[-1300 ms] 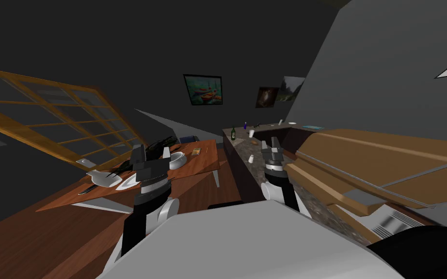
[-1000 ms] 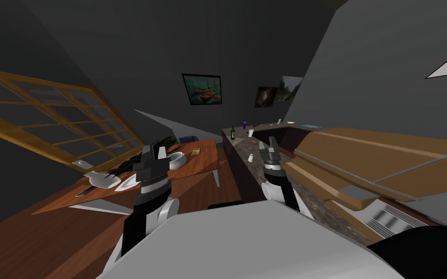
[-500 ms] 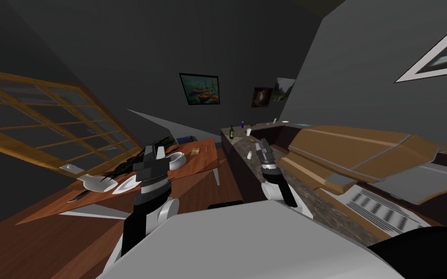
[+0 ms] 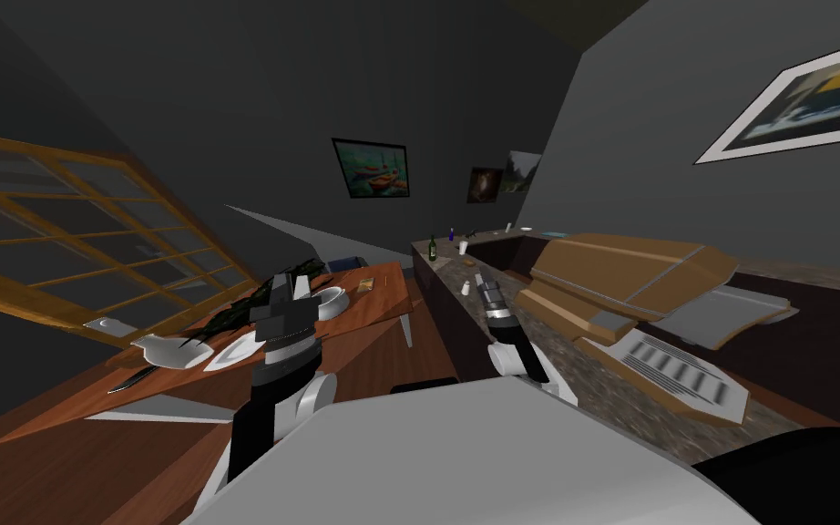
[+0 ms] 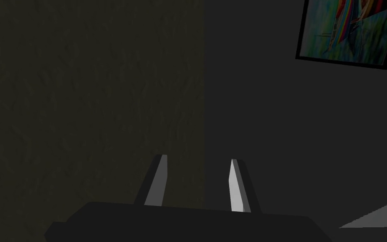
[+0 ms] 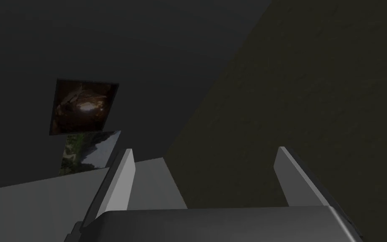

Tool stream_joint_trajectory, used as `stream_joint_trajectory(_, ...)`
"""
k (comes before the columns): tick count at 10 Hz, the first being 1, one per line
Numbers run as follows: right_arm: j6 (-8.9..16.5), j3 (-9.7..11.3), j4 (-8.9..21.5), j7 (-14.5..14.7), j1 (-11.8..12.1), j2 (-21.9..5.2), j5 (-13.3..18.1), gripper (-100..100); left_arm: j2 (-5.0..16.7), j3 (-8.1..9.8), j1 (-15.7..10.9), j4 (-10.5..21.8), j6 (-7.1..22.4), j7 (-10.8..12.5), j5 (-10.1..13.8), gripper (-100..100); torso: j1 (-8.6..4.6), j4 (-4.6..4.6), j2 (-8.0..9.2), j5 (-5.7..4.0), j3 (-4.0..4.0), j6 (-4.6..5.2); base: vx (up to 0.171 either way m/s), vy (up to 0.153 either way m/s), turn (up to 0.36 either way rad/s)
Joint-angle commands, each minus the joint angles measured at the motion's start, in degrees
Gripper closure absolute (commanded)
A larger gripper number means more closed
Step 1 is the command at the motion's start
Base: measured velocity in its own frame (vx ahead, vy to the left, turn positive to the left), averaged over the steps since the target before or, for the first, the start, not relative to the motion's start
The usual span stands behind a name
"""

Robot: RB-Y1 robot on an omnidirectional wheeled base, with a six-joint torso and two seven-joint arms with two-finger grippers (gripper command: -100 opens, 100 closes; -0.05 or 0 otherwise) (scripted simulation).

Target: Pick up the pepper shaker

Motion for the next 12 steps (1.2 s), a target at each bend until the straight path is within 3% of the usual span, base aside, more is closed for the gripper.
stream_joint_trajectory(1,0.8,-0.1,2.8,2.9,-1.1,-0.5,0.4,-100,0.0,0.00,0.0,0.0,0.0,0.0,0.0,0,0.00,0.00,0.00,0.00,0.00,0.00,-0.051,0.057,-0.113)
stream_joint_trajectory(5,2.5,-0.2,7.3,8.5,-2.3,-0.8,2.2,-100,0.0,0.00,0.0,0.0,0.0,0.0,0.0,0,-0.03,-0.01,-0.08,0.00,-0.04,0.00,-0.023,0.043,-0.070)
stream_joint_trajectory(6,2.5,-0.2,7.3,8.7,-2.3,-0.8,2.2,-100,0.0,0.00,0.0,0.0,0.0,0.0,0.0,0,-0.01,-0.02,-0.10,0.00,-0.05,-0.01,-0.018,0.033,-0.027)
stream_joint_trajectory(11,4.9,-1.9,15.0,17.3,-3.5,-1.3,7.1,-100,0.0,0.00,0.0,0.0,0.0,0.0,0.0,0,-0.01,-0.03,-0.17,0.01,-0.09,-0.01,-0.002,0.036,-0.064)
stream_joint_trajectory(12,4.9,-1.9,15.1,17.5,-3.5,-1.3,7.1,-100,0.0,0.00,0.0,0.0,0.0,0.0,0.0,0,-0.03,-0.04,-0.19,0.00,-0.11,-0.01,0.012,0.023,-0.017)
